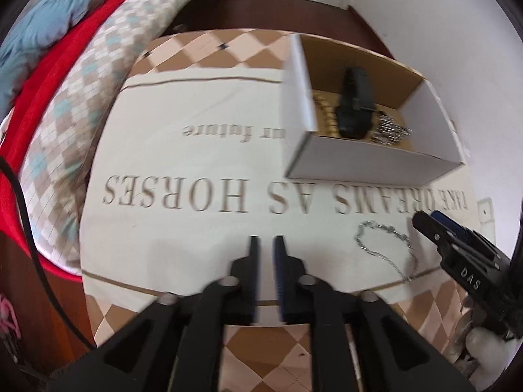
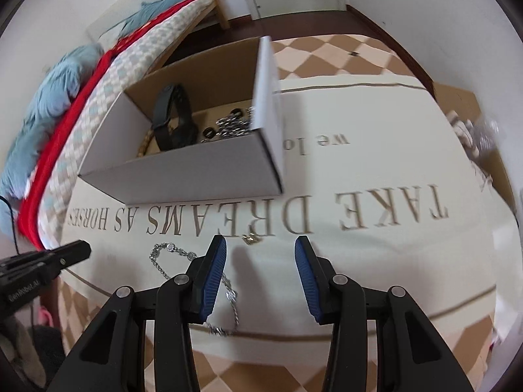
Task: Organize jewelry
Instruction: 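Grasp the silver charm bracelet with the left tool while the right tool grasps a small earring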
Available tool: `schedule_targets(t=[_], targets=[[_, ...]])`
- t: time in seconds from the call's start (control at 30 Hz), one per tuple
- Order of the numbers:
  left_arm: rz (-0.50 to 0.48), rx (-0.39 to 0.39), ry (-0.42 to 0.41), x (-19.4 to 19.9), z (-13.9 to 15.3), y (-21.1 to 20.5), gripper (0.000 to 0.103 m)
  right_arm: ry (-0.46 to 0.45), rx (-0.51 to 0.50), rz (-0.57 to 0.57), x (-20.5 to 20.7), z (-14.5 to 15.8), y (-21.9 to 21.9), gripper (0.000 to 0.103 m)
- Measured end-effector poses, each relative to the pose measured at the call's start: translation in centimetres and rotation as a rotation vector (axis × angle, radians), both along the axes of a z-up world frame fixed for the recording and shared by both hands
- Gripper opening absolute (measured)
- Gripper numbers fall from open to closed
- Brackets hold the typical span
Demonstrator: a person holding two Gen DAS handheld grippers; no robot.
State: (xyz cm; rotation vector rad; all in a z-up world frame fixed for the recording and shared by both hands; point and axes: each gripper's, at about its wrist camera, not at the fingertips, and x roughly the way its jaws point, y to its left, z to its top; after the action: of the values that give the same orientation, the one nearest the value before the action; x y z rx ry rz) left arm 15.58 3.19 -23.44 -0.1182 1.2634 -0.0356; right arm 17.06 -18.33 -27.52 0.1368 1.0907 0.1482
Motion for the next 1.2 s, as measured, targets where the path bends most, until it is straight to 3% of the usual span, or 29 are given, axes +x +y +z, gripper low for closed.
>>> schedule_targets(t=[0.03, 0.07, 0.1, 0.17, 0.33, 0.53, 0.77, 0.87, 0.9, 0.93, 0.97, 1.0, 1.2], targets=[[0.019, 0.010, 0.005, 0.1, -0.2, 0.4, 0.062, -0.011, -0.019, 0.006, 0.0, 0.0, 0.3, 0.046], [0.031, 0.011, 0.002, 0.2, -0.2, 0.7, 0.076, -0.022, -0.032, 0.019, 0.1, -0.1, 0.7, 0.045], [0.049, 0.007, -0.011, 0.2, -0.1, 1.1, 0.084, -0.030, -0.046, 0.020, 0.1, -0.1, 0.9, 0.043], [0.063, 0.008, -0.018, 0.2, 0.0, 1.4, 0.084, -0.042, -0.080, 0.036, 0.0, -0.2, 1.5, 0.009], [0.041, -0.002, -0.019, 0.2, -0.1, 0.0, 0.084, -0.071, -0.087, 0.024, -1.1, 0.4, 0.7, 0.009], [-0.035, -0.044, -0.011, 0.4, -0.7, -4.2, 0.084, -0.091, -0.003, -0.117, -3.2, 2.5, -5.1, 0.009], [-0.198, 0.037, 0.024, 1.9, -3.1, -9.1, 0.082, -0.087, 0.026, -0.195, -4.8, 2.7, -8.9, 0.009], [-0.264, 0.070, -0.014, 1.8, -3.1, -10.1, 0.073, -0.092, 0.031, -0.209, -5.0, 2.6, -9.2, 0.009], [-0.287, 0.089, -0.032, 1.6, -3.1, -10.6, 0.060, -0.092, 0.033, -0.211, -5.0, 2.6, -9.3, 0.009], [-0.310, 0.089, -0.047, 1.5, -2.9, -10.9, 0.039, -0.093, 0.032, -0.216, -5.0, 2.5, -9.4, 0.009], [-0.327, 0.089, -0.059, 1.4, -2.7, -11.2, 0.025, -0.094, 0.031, -0.218, -4.9, 2.4, -9.4, 0.009], [-0.346, 0.088, -0.055, 1.5, -2.6, -11.6, 0.002, -0.093, 0.034, -0.220, -4.9, 2.3, -9.4, 0.009], [-0.317, 0.056, -0.038, 1.6, -2.3, -10.3, 0.000, -0.097, 0.043, -0.220, -5.2, 2.4, -9.3, 0.009]])
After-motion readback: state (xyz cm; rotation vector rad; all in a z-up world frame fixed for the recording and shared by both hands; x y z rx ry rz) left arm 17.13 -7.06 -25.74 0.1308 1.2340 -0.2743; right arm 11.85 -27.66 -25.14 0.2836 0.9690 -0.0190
